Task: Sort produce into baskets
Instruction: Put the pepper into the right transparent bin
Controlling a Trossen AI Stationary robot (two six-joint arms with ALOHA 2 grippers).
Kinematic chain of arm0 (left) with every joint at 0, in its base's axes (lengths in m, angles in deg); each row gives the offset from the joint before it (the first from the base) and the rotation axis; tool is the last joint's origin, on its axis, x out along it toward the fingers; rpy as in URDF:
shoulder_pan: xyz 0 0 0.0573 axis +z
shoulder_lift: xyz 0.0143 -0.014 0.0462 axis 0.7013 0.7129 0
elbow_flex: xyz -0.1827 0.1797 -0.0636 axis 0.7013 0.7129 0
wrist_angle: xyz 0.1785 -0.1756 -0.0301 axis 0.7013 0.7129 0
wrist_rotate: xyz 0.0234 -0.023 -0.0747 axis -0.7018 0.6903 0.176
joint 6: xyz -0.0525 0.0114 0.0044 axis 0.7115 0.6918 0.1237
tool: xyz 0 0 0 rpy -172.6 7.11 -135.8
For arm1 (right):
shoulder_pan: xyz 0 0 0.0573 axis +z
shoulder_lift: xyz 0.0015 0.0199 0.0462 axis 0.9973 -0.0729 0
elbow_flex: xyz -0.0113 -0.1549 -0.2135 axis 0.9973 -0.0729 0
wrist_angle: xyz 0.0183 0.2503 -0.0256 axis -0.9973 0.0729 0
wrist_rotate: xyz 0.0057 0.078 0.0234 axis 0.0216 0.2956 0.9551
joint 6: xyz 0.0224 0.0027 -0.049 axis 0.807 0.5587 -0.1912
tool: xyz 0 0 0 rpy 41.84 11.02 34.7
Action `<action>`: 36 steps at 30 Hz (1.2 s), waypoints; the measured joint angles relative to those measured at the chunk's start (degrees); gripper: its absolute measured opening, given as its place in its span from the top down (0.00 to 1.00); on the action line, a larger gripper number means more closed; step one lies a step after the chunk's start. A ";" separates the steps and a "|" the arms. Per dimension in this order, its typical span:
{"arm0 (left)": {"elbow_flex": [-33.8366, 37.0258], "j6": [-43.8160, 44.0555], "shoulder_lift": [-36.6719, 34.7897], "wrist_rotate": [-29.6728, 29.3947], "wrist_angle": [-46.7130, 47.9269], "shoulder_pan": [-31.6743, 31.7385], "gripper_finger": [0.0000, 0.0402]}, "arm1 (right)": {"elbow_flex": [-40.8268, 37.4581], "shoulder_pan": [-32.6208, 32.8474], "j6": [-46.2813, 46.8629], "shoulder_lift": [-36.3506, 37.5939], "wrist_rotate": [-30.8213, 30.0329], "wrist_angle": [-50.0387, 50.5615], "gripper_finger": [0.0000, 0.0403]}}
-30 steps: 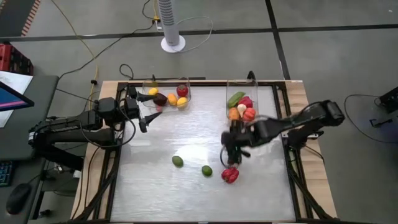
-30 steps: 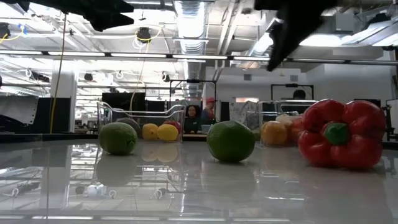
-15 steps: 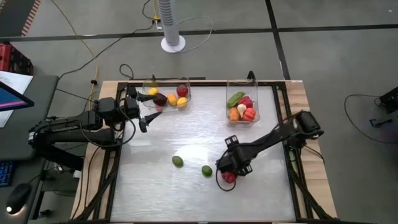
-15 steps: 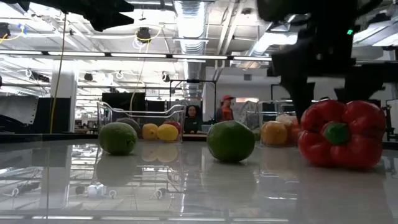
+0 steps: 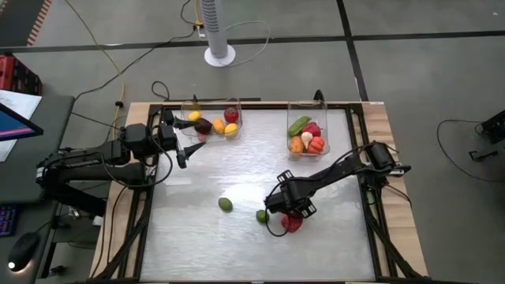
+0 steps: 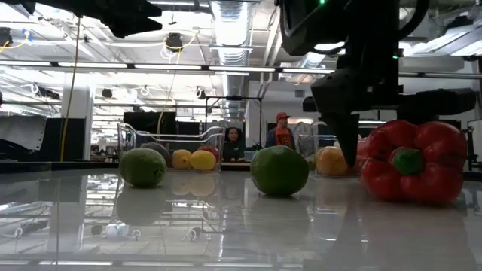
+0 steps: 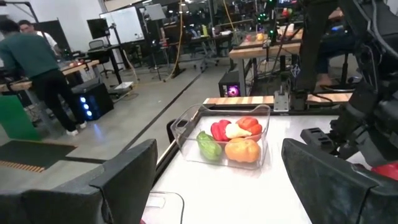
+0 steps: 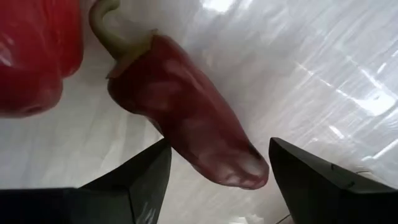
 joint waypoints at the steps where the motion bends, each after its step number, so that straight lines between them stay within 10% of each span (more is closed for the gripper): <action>1: 0.00 0.00 0.00 0.00 0.00 0.02 0.18 | -0.01 -0.14 0.02 0.00 0.23 -0.25 0.28; 14: 0.00 0.00 0.00 -0.02 -0.02 0.01 0.18 | 1.01 -2.63 0.81 0.11 -1.90 -1.21 0.67; 23: 0.00 -0.04 -0.02 -0.02 -0.04 0.00 0.18 | 13.09 -6.98 10.54 5.89 -13.91 13.18 0.62; 36: 0.00 0.50 0.00 -0.04 -0.05 0.00 0.18 | 8.02 -24.17 25.23 26.88 -20.61 14.90 0.47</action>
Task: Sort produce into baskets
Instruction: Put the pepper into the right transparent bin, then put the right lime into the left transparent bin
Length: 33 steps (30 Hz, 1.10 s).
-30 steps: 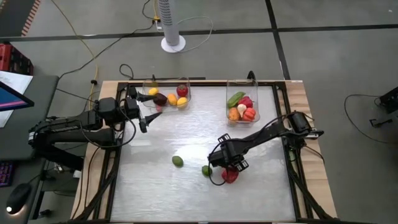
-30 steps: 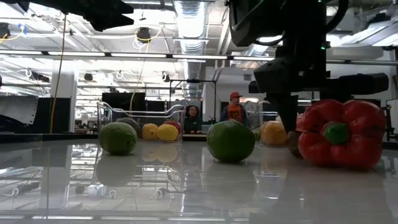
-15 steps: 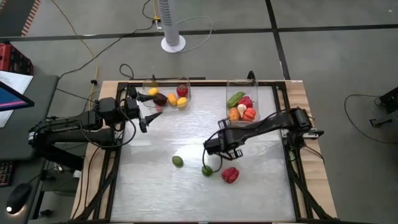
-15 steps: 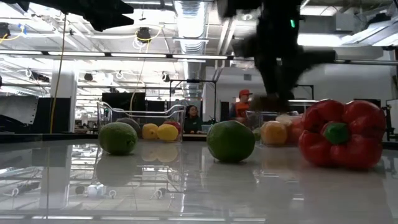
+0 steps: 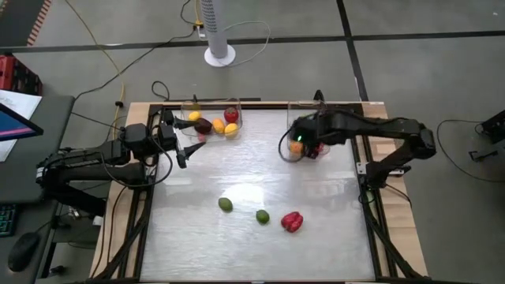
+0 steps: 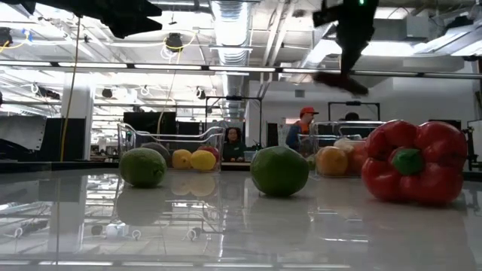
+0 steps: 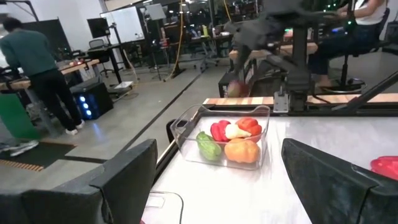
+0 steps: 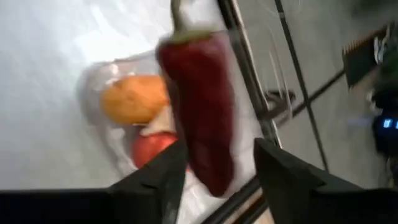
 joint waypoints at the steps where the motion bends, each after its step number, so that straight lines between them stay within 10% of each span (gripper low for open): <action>1: 0.00 0.00 0.00 0.00 -0.01 0.02 0.18 | -1.18 -1.25 0.03 1.12 0.67 -0.47 0.43; 7: 0.00 -0.79 0.00 -0.02 -0.06 0.00 0.18 | -4.68 -4.01 0.44 5.24 9.35 -5.64 0.27; 13: 0.00 -1.71 -0.02 -0.04 -0.32 0.01 0.18 | -6.62 6.32 2.02 3.75 20.31 -18.95 0.25; 33: 0.00 -0.02 -0.02 -0.02 -0.14 0.02 0.18 | -1.52 26.91 -3.14 -25.04 30.21 -45.90 0.11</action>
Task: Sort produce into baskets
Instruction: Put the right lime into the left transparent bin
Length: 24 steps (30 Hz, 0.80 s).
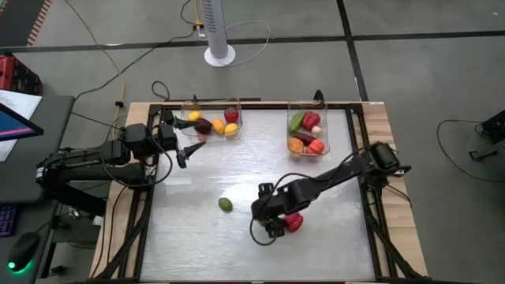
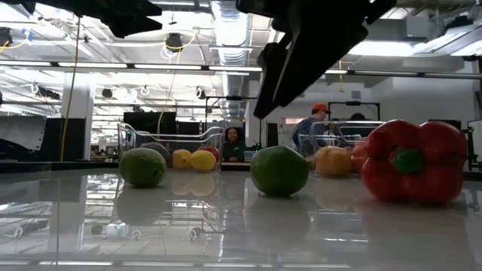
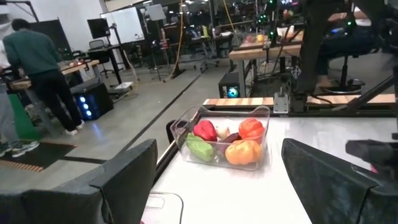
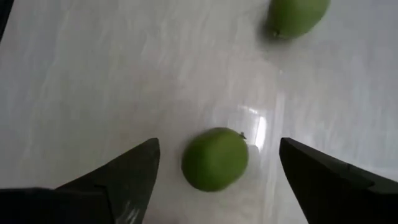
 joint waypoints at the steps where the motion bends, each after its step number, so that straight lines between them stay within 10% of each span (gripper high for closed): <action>1: 0.00 -0.02 0.00 0.00 0.03 0.00 0.18 | 0.28 0.18 0.01 -0.58 0.00 -0.20 0.10; 14: 0.00 -0.47 0.04 0.00 0.70 -0.01 0.18 | 0.07 -0.06 -3.03 -6.58 -0.32 0.01 0.12; 24: 0.00 -0.49 0.04 0.00 0.72 -0.01 0.18 | 0.07 -1.10 -4.54 -6.37 -1.90 3.71 0.37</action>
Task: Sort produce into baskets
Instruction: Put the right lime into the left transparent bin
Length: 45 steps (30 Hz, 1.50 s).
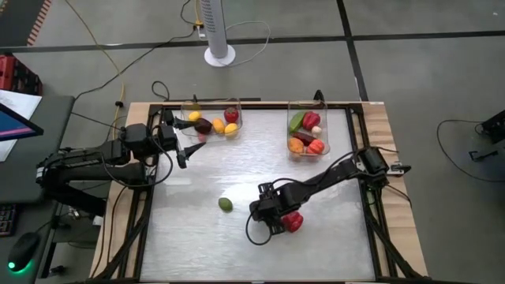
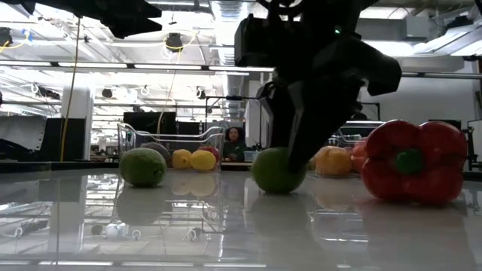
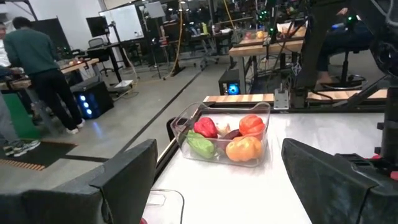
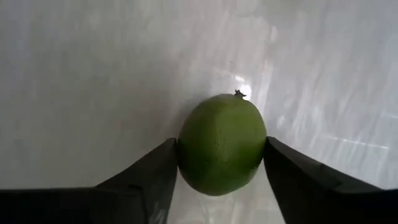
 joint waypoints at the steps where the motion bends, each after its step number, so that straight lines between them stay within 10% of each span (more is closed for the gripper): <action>1: 0.00 0.01 0.00 0.00 0.00 -0.01 0.18 | 0.00 -0.25 -0.28 0.00 -0.12 0.19 0.39; 13: 0.00 -0.84 0.02 -2.43 -0.69 -0.01 0.18 | -0.02 -5.96 -7.93 5.12 -11.26 -0.94 0.48; 22: 0.00 -1.44 -0.04 -7.26 -2.78 0.01 0.18 | 0.02 -19.52 -24.85 5.73 -13.30 -25.56 0.47; 31: 0.00 -5.87 -0.02 -6.84 -2.43 0.01 0.18 | 0.79 -33.90 -28.42 2.73 -5.64 -46.15 0.47; 45: -0.04 3.77 8.00 4.62 2.93 -2.26 0.18 | 8.45 -38.41 -23.94 4.11 7.08 -29.51 0.23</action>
